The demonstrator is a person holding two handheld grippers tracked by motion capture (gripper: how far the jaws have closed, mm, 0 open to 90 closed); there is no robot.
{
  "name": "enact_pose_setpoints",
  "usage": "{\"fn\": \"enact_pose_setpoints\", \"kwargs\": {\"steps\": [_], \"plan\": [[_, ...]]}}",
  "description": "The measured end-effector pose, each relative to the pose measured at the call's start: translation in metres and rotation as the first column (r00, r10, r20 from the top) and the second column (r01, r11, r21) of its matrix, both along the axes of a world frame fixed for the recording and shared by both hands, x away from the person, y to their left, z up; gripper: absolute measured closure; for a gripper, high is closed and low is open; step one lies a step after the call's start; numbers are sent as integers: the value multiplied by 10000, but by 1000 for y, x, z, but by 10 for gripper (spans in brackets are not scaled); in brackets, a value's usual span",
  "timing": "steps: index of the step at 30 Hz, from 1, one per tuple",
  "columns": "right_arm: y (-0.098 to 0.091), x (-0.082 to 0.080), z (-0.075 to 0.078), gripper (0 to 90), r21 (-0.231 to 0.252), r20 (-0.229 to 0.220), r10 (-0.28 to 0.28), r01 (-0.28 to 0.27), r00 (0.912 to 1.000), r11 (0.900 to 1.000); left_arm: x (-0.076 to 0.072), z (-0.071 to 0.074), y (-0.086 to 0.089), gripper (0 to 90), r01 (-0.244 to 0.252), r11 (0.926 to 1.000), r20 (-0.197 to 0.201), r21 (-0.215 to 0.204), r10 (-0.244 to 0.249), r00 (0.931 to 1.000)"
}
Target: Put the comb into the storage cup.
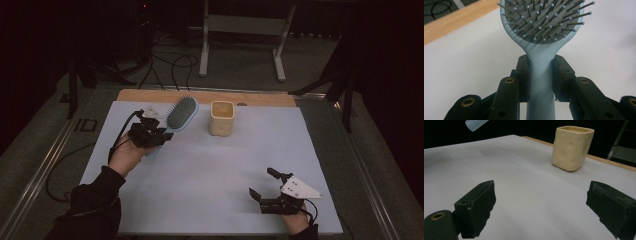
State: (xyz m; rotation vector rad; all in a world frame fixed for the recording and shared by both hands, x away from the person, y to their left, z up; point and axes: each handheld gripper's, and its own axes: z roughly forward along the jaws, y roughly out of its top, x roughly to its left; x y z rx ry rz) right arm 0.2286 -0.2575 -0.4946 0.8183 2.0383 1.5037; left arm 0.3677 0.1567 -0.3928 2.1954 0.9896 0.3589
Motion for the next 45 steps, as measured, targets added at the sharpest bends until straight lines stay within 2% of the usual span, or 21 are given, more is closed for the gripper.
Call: {"fn": "enact_pose_setpoints", "kwargs": {"steps": [2,5,6,10,15,17,19,20,27,30,34,45], "plan": [[0,0,0,83,-20,0,6,-6,10000,10000,1,3,-4,701,97,9997,145,-231,-93,9999],[0,0,0,83,-6,6,8,-8,10000,10000,2,5,-7,702,224,9990,129,-380,-219,9997],[0,0,0,83,8,11,17,-17,10000,10000,2,6,-9,701,194,9992,257,-363,-185,9995],[-1,0,0,84,32,5,11,-11,10000,10000,5,10,-15,701,390,9968,258,-697,-373,9990],[0,0,0,83,1,-3,17,-17,10000,10000,6,14,-25,702,592,9943,626,-891,-537,9966],[0,0,0,83,4,6,10,-10,10000,10000,6,16,-29,702,570,9943,817,-900,-496,9954],[0,0,0,84,24,14,18,-18,10000,10000,7,17,-31,702,632,9933,786,-969,-556,9954],[0,0,0,84,24,14,18,-18,10000,10000,7,18,-33,702,601,9937,938,-951,-512,9943],[-1,0,0,83,20,16,13,-14,10000,10000,12,25,-47,701,678,9870,1222,-1459,-500,9912],[-1,0,0,83,23,10,16,-16,10000,10000,14,26,-51,701,661,9866,1255,-1494,-474,9910],[-1,0,0,83,41,15,10,-10,10000,10000,16,27,-58,701,722,9867,1497,-1454,-502,9875],[-1,1,0,83,71,-12,2,-2,10000,10000,24,34,-80,701,788,9802,1888,-1819,-438,9810]]}}
